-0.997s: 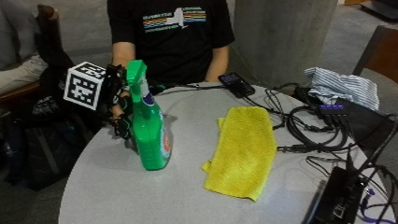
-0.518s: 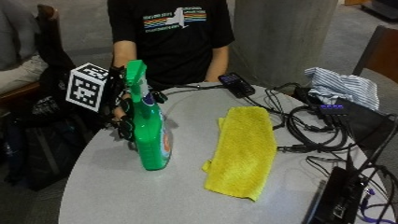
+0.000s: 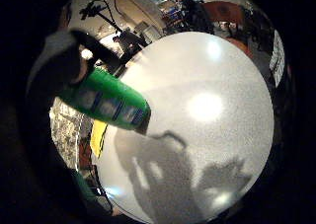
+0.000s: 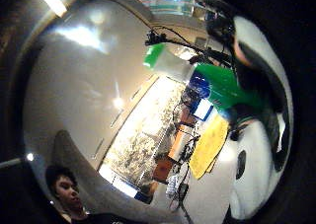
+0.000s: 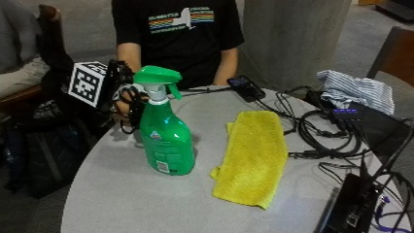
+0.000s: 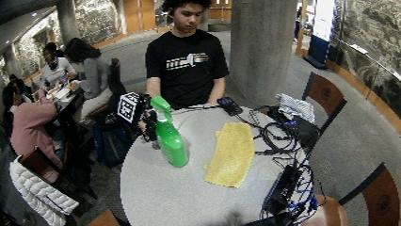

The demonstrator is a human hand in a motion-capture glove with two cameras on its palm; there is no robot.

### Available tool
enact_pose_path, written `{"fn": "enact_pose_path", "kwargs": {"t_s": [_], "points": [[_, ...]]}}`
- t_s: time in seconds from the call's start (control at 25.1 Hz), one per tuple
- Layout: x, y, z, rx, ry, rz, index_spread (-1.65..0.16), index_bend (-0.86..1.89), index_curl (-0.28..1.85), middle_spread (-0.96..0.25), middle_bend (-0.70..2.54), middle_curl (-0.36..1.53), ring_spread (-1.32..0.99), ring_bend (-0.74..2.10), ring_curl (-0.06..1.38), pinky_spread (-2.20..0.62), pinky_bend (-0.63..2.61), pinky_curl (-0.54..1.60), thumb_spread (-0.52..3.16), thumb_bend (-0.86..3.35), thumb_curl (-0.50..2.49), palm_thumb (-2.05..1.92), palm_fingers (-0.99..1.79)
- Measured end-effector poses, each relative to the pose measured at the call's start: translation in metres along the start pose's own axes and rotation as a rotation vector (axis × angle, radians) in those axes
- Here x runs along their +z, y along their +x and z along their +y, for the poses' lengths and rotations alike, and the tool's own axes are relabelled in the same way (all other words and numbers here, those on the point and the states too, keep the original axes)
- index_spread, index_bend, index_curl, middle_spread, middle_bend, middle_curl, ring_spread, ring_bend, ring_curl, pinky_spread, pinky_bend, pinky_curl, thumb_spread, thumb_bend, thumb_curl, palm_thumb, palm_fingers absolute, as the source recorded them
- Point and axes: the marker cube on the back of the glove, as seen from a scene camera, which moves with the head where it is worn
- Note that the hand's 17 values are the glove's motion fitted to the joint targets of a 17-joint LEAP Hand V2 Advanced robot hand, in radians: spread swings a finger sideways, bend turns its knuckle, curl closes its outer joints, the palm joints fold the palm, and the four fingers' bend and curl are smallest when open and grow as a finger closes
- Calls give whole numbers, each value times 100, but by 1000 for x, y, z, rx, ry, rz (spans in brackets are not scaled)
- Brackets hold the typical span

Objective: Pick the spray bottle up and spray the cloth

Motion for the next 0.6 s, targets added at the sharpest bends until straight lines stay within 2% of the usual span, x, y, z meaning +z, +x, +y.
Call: {"fn": "enact_pose_path", "kwargs": {"t_s": [0.04, 0.32, 0.44, 0.6], "points": [[0, 0, 0, -1, 2, -5, -23, 23, 24, -7, 34, 45, -7, 58, 41, -11, 55, 37, 80, 5, 49, 113, 122], [1, 0, 2, -1, 7, -38, -20, 26, 32, -9, 35, 49, -12, 59, 46, -24, 53, 39, 52, 2, 56, 120, 121], [-1, 0, 1, -5, 18, -45, -19, 26, 35, -10, 34, 50, -12, 57, 47, -25, 53, 40, 46, -1, 57, 118, 118], [-1, -1, -1, 3, -18, -45, -20, 21, 36, -8, 30, 49, -8, 45, 44, -14, 47, 38, 55, -3, 57, 115, 97]]}}
